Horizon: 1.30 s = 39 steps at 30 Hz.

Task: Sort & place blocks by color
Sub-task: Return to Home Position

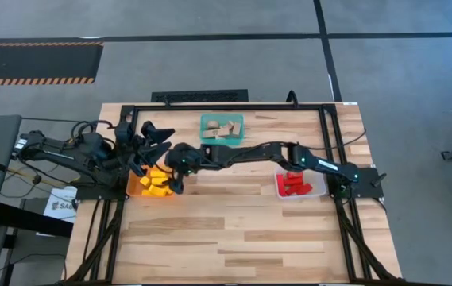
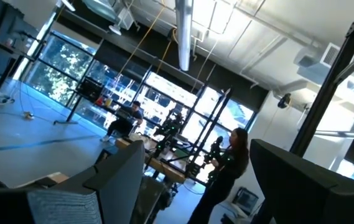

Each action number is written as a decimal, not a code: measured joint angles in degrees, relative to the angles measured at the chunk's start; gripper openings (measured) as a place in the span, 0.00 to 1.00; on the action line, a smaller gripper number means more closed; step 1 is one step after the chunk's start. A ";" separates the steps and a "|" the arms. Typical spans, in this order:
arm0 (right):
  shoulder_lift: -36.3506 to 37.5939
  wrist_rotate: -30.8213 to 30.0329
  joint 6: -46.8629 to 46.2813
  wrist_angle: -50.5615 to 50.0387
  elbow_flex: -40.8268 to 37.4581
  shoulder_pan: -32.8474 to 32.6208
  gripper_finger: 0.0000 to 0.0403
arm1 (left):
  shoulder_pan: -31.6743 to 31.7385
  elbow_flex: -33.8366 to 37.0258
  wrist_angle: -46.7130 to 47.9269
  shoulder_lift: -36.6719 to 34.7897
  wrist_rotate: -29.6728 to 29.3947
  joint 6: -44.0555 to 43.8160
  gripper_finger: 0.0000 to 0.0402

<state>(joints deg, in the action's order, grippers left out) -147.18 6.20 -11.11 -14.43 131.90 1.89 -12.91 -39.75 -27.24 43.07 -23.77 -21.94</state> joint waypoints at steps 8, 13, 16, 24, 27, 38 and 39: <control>8.86 -0.37 2.81 -18.46 0.06 0.49 0.92 | 0.00 0.02 0.24 -1.02 0.68 3.39 0.69; 15.14 -5.69 9.05 -36.28 0.07 0.69 0.83 | 0.00 0.04 2.20 -3.75 0.76 7.62 0.69; 18.33 -7.10 10.87 -43.01 -1.49 0.70 0.76 | 0.02 0.04 3.01 -5.60 0.53 10.36 0.69; 40.88 -11.64 10.32 -36.83 -28.79 0.91 0.55 | 0.04 0.40 8.03 -8.26 -1.53 12.51 0.68; 52.41 -12.37 7.41 -26.36 -44.54 1.49 0.46 | 0.70 1.84 9.13 -8.22 1.45 13.72 0.64; 87.11 -12.04 -1.08 0.78 -80.31 0.75 0.04 | 14.25 2.58 13.21 -5.99 18.14 15.33 0.09; 89.03 -12.10 -1.07 0.46 -81.05 0.54 0.03 | 15.67 2.58 13.69 -6.44 20.05 14.41 0.05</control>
<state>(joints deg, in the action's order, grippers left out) -58.15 -5.90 -12.19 -13.97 50.84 2.43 2.77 -37.17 -13.55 36.63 -3.72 -7.53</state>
